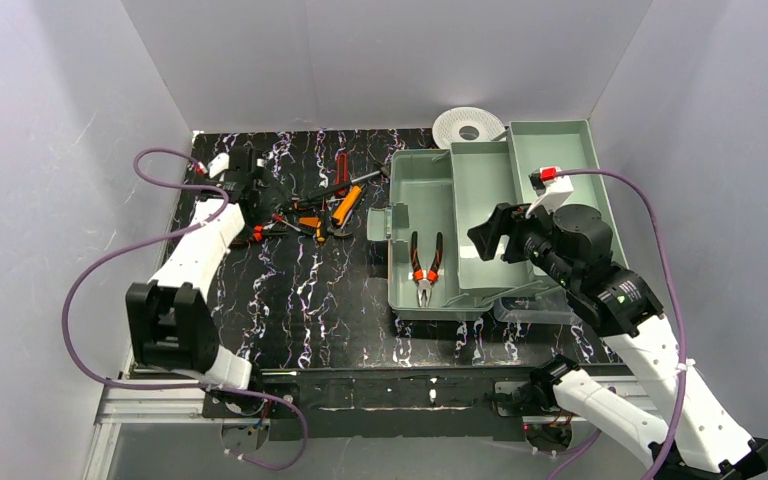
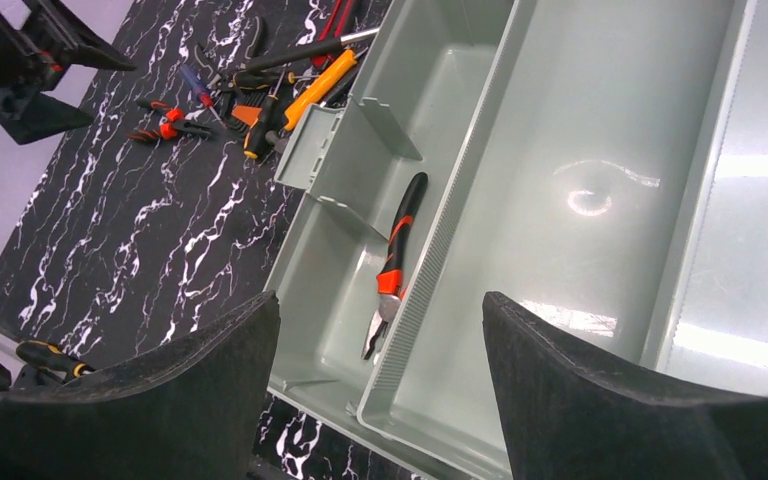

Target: Pack the tool kit

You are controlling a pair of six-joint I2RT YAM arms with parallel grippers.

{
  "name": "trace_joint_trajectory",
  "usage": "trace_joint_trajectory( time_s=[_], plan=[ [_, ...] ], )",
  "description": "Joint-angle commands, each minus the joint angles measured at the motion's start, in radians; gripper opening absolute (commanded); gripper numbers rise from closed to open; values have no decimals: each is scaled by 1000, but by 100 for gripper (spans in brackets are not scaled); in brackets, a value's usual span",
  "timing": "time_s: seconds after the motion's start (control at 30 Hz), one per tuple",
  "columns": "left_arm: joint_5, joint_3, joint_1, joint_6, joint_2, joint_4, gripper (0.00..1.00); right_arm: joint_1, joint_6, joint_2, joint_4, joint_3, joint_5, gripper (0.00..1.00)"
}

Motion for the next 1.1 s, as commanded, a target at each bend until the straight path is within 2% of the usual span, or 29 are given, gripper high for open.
trace_joint_trajectory(
  time_s=[0.0, 0.1, 0.23, 0.4, 0.53, 0.67, 0.87, 1.07],
  plan=[
    [10, 21, 116, -90, 101, -57, 98, 3, -24, -28, -13, 48, 8, 81],
    [45, 45, 203, -151, 186, -88, 95, 5, -27, -40, -21, 49, 14, 81],
    [50, 63, 247, -218, 263, -90, 94, 5, -28, -46, -25, 48, 14, 81],
    [-63, 146, 265, -262, 345, -168, 82, 4, -26, -50, -33, 48, 9, 81],
    [-72, 218, 282, -289, 413, -236, 75, 4, -24, -61, -39, 39, 20, 81],
    [-48, 225, 291, -345, 458, -271, 65, 4, -25, -62, -41, 39, 31, 81],
    [-28, 205, 298, -375, 498, -261, 63, 5, -23, -63, -48, 40, 32, 81],
    [14, 167, 320, -394, 547, -236, 51, 4, -22, -77, -50, 36, 52, 81]
  ],
)
